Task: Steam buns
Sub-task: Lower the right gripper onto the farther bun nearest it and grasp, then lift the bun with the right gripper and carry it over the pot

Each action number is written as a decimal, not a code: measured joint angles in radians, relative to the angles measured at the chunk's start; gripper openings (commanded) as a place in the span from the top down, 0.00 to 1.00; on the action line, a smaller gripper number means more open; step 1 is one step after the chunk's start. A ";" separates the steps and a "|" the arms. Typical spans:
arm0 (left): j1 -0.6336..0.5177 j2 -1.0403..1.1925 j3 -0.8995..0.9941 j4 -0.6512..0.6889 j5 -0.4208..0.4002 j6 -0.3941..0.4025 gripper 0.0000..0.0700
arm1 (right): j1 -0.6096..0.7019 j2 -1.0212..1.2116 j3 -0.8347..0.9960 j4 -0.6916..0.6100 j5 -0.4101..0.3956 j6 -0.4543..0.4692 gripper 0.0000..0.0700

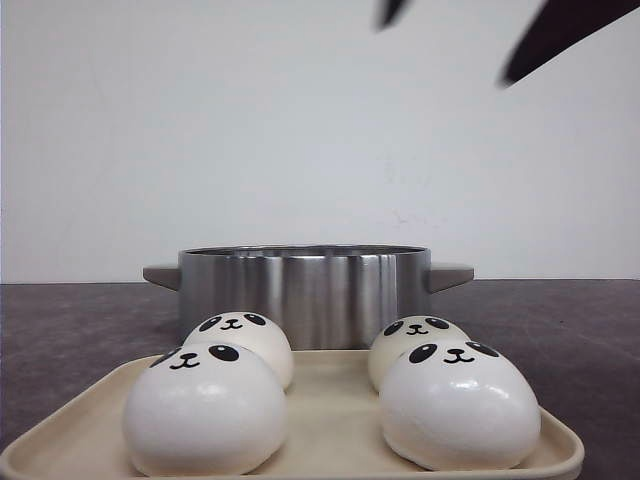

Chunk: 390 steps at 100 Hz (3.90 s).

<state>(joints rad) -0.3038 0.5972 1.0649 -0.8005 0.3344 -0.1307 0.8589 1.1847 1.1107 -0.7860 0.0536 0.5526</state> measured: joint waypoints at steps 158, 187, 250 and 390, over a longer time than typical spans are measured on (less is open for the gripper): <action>-0.061 -0.001 0.000 -0.043 -0.015 0.009 0.11 | -0.092 0.579 0.097 -0.061 -0.034 0.056 0.51; -0.061 -0.001 0.000 -0.045 -0.018 0.009 0.11 | -0.093 0.580 0.097 -0.059 -0.034 0.046 1.00; -0.061 -0.001 0.000 -0.044 -0.023 0.009 0.11 | 0.010 0.280 0.341 -0.023 -0.153 -0.077 1.00; -0.061 -0.001 0.000 -0.027 -0.024 0.009 0.11 | -0.344 0.962 0.772 -0.034 -0.030 -0.245 1.00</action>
<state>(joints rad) -0.3649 0.5964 1.0649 -0.8276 0.3103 -0.1219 0.5144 2.1464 1.8828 -0.8196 0.0235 0.3080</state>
